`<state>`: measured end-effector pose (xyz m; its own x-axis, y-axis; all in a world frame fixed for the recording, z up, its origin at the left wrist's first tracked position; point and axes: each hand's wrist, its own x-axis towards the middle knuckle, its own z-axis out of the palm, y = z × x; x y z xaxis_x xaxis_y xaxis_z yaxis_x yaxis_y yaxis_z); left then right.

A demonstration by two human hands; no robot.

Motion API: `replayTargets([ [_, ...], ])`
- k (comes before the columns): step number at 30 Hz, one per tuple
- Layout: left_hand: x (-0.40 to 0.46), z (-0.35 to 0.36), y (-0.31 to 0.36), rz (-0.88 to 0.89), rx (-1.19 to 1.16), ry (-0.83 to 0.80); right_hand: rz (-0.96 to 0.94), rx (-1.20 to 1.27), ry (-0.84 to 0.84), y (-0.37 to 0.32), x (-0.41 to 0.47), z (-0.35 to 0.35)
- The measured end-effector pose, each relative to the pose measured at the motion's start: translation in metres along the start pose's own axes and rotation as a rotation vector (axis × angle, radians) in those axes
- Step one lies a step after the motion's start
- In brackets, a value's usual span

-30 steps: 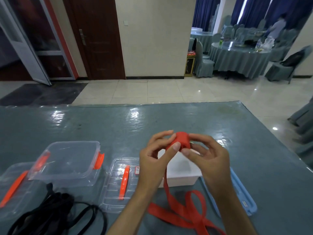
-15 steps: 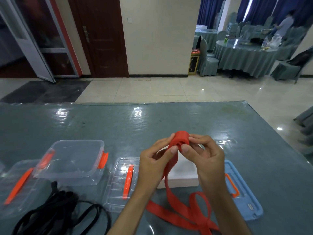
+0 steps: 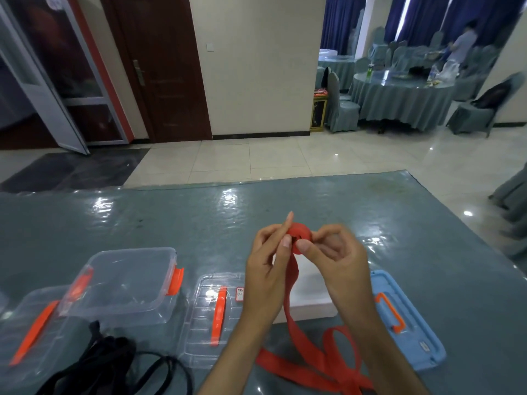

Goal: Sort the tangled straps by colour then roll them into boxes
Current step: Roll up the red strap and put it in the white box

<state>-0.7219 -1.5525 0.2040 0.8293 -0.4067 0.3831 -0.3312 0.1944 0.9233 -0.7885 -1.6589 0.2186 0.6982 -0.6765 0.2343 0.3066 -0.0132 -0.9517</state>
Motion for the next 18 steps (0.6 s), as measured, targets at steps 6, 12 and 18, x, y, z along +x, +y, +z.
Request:
replayTargets([
  [6,0.011,-0.007,0.021,-0.163,-0.355,0.067,-0.029,-0.049,-0.142,-0.018,0.009,-0.003],
  [12,0.011,-0.009,0.031,-0.062,-0.366,0.166,-0.103,-0.096,-0.147,-0.041,0.011,-0.001],
  [18,0.022,-0.019,0.046,0.079,-0.131,-0.042,-0.171,0.013,-0.104,-0.054,0.011,0.004],
])
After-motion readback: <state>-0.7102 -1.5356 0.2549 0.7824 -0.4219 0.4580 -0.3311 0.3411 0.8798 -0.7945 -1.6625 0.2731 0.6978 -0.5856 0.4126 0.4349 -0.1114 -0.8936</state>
